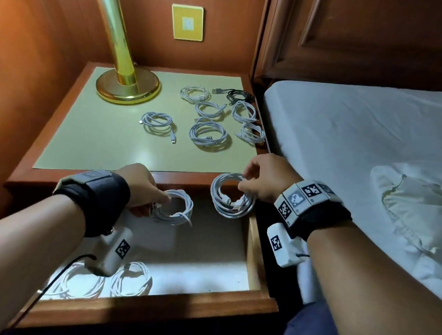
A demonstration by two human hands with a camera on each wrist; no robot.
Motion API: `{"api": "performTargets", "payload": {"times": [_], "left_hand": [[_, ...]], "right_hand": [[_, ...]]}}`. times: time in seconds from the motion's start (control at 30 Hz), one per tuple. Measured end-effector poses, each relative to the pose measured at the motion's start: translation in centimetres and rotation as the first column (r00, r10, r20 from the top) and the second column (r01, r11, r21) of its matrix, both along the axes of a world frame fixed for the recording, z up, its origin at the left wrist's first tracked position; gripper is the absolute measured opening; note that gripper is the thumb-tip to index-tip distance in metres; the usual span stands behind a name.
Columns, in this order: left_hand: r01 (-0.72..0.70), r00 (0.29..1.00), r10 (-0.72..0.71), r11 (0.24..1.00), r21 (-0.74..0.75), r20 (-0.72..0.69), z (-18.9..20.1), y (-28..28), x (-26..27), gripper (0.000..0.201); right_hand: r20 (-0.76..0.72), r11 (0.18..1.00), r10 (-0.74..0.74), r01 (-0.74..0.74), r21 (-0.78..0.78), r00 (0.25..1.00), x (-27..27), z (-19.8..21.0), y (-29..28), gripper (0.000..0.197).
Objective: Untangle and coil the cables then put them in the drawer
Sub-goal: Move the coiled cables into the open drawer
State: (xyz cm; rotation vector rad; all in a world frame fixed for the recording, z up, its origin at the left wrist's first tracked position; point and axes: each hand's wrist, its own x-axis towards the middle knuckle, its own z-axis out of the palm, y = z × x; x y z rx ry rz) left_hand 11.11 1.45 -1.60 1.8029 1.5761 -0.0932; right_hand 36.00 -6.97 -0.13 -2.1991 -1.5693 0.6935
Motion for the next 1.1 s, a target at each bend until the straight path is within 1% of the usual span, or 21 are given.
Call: {"api": "performTargets", "payload": {"times": [0.07, 0.17, 0.27, 0.4, 0.5, 0.57, 0.63, 0.73, 0.9, 1.0, 1.1], "left_hand": [[-0.008, 1.000, 0.008, 1.000, -0.019, 0.011, -0.5, -0.8, -0.7, 0.026], [-0.007, 1.000, 0.008, 0.999, -0.031, 0.010, -1.4, -1.8, -1.5, 0.025], [0.009, 0.999, -0.011, 0.999, -0.042, -0.038, -2.4, -2.6, -2.0, 0.028], [0.022, 0.994, -0.024, 1.000, -0.018, -0.102, -3.6, -3.3, -2.1, 0.033], [0.033, 0.991, -0.037, 0.999, -0.031, -0.129, -4.6, -3.4, -1.8, 0.032], [0.046, 0.986, -0.051, 0.998, -0.037, -0.156, -5.4, -3.2, -1.6, 0.031], [0.080, 0.978, -0.087, 0.996, -0.043, -0.190, -6.2, -3.0, -1.3, 0.030], [0.175, 0.943, -0.183, 0.983, -0.053, -0.279, -7.1, -2.8, -0.6, 0.034], [0.319, 0.855, -0.323, 0.944, -0.078, -0.406, -8.6, -2.9, 1.0, 0.038], [0.394, 0.805, -0.403, 0.912, -0.116, -0.436, -9.3, -3.0, 1.7, 0.038], [0.445, 0.757, -0.462, 0.882, -0.153, -0.462, -10.1, -3.1, 2.2, 0.038]], "right_hand": [[-0.002, 0.995, 0.080, -0.080, -0.067, 0.997, -0.9, -0.1, -0.4, 0.015], [0.024, 0.975, 0.153, -0.147, -0.167, 0.988, -2.5, -0.8, -0.7, 0.013], [0.074, 0.940, 0.229, -0.201, -0.275, 0.971, -4.0, -2.4, -0.5, 0.014], [0.119, 0.895, 0.280, -0.215, -0.390, 0.952, -5.2, -4.8, 0.0, 0.016], [0.189, 0.873, 0.317, -0.208, -0.442, 0.930, -5.7, -6.3, 0.4, 0.018], [0.209, 0.852, 0.351, -0.219, -0.476, 0.913, -5.9, -7.1, 0.8, 0.019], [0.243, 0.832, 0.400, -0.239, -0.500, 0.884, -6.1, -8.1, 1.2, 0.021], [0.316, 0.815, 0.466, -0.262, -0.517, 0.826, -6.7, -9.5, 1.4, 0.018], [0.308, 0.748, 0.551, -0.296, -0.593, 0.775, -6.9, -10.9, 1.6, 0.012], [0.293, 0.711, 0.588, -0.308, -0.632, 0.754, -6.8, -11.3, 1.8, 0.018], [0.256, 0.671, 0.612, -0.321, -0.668, 0.748, -6.6, -11.8, 2.2, 0.025]]}}
